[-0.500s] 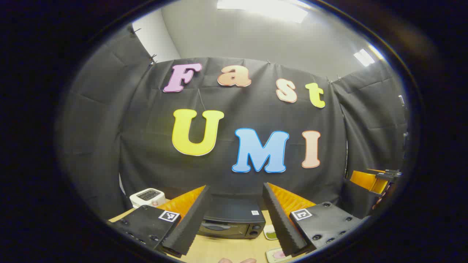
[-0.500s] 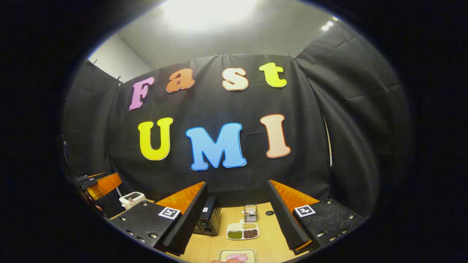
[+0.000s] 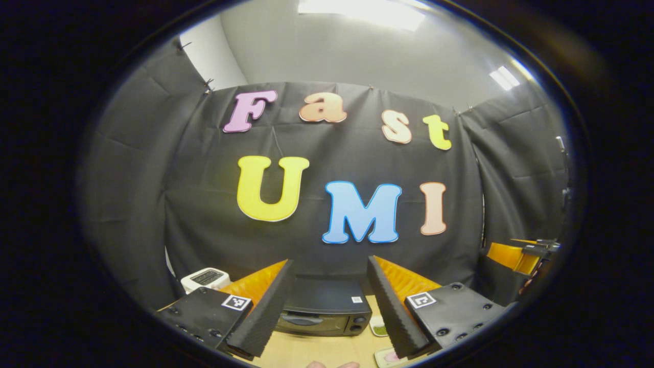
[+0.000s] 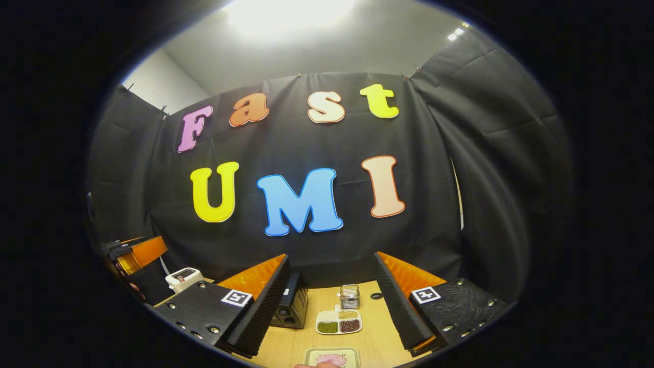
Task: Open the electric oven with the left hand, put the food in, and close the electric oven.
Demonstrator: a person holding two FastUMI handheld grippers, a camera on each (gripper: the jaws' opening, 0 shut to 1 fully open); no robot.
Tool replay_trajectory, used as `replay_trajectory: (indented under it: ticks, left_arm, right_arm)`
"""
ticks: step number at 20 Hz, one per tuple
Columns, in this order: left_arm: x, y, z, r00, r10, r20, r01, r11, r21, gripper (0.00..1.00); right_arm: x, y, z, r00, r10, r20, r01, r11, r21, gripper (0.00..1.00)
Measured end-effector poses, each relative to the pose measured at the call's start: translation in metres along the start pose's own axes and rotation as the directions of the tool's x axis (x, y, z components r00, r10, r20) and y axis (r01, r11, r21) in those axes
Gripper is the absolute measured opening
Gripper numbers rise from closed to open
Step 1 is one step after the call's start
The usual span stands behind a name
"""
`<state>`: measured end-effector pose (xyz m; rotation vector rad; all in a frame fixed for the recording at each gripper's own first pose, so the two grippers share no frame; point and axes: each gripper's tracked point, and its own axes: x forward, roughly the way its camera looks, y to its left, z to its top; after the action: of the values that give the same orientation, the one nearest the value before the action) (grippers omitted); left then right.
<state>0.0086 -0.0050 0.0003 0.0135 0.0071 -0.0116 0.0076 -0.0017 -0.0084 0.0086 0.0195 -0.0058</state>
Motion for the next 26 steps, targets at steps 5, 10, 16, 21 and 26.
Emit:
replay_trajectory:
  ticks: [5,10,16,21,26]
  left_arm:
    - [0.005,0.004,-0.002,1.0,0.004,-0.001,-0.004,1.0,0.001,0.97]
    - [0.031,0.015,-0.037,0.998,0.001,-0.063,0.0,1.0,0.02,0.97]
    - [0.082,0.034,-0.117,0.976,-0.007,-0.216,0.011,1.0,0.017,0.97]
    - [0.127,0.058,-0.188,0.954,0.012,-0.299,0.005,0.998,0.057,0.97]
    - [0.161,0.065,-0.247,0.933,0.01,-0.361,0.027,0.995,0.098,0.95]
  right_arm:
    - [0.006,0.001,-0.004,1.0,0.001,-0.008,-0.001,1.0,-0.009,0.98]
    - [0.008,0.003,-0.01,1.0,-0.014,-0.019,0.014,1.0,-0.009,0.98]
    - [0.01,0.0,-0.03,0.997,-0.045,-0.064,0.043,0.999,-0.03,0.98]
    - [0.011,-0.007,-0.041,0.991,-0.091,-0.096,0.087,0.995,-0.044,0.98]
    - [0.009,-0.018,-0.054,0.982,-0.142,-0.125,0.134,0.989,-0.067,0.98]
